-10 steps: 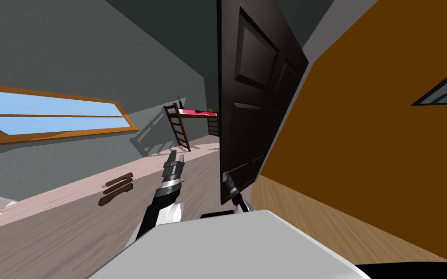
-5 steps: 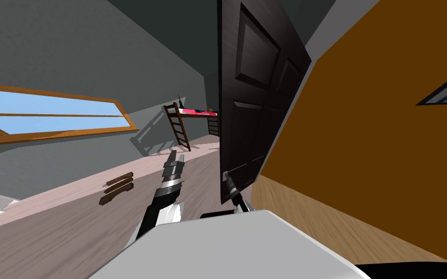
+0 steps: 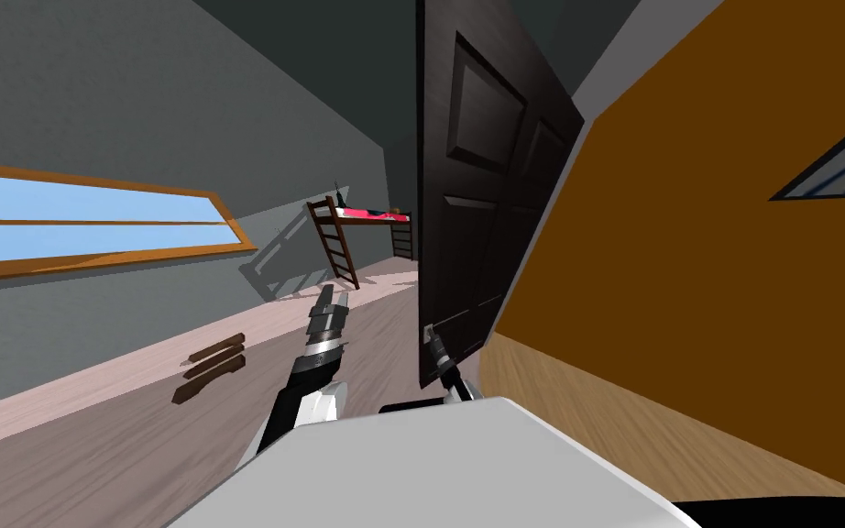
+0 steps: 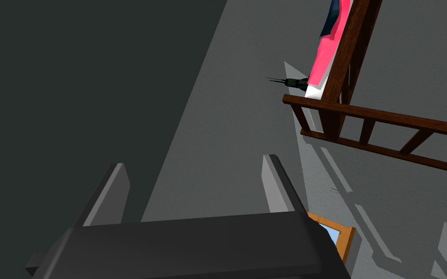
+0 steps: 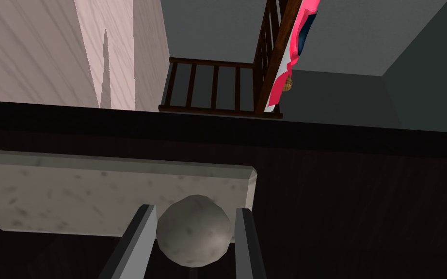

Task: Push the door open

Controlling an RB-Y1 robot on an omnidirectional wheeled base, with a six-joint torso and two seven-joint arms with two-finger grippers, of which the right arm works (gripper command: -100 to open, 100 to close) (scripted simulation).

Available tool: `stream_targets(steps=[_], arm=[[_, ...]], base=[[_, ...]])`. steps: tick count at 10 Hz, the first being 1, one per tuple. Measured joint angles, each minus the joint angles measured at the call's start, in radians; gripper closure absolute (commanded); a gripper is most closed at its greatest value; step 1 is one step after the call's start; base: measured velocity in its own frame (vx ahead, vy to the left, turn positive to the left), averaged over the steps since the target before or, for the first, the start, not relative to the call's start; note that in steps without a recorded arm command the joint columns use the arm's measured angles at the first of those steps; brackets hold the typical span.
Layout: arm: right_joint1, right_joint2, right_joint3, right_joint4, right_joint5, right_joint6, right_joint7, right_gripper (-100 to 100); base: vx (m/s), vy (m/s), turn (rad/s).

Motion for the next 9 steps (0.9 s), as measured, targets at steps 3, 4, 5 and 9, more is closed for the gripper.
stream_targets(steps=[3, 4, 5, 9], arm=[[-0.026, 0.008, -0.035, 0.039, -0.013, -0.017, 0.007, 100], [-0.031, 0.011, -0.048, 0.040, -0.017, -0.016, 0.011, 100], [-0.036, 0.012, -0.063, 0.037, -0.023, -0.008, 0.015, 100], [-0.037, 0.022, -0.104, 0.033, -0.038, 0.003, 0.025, 100]], base=[[0.180, 0.127, -0.049], [0.153, 0.160, -0.064], [0.158, 0.140, -0.087], [0.129, 0.093, -0.049]])
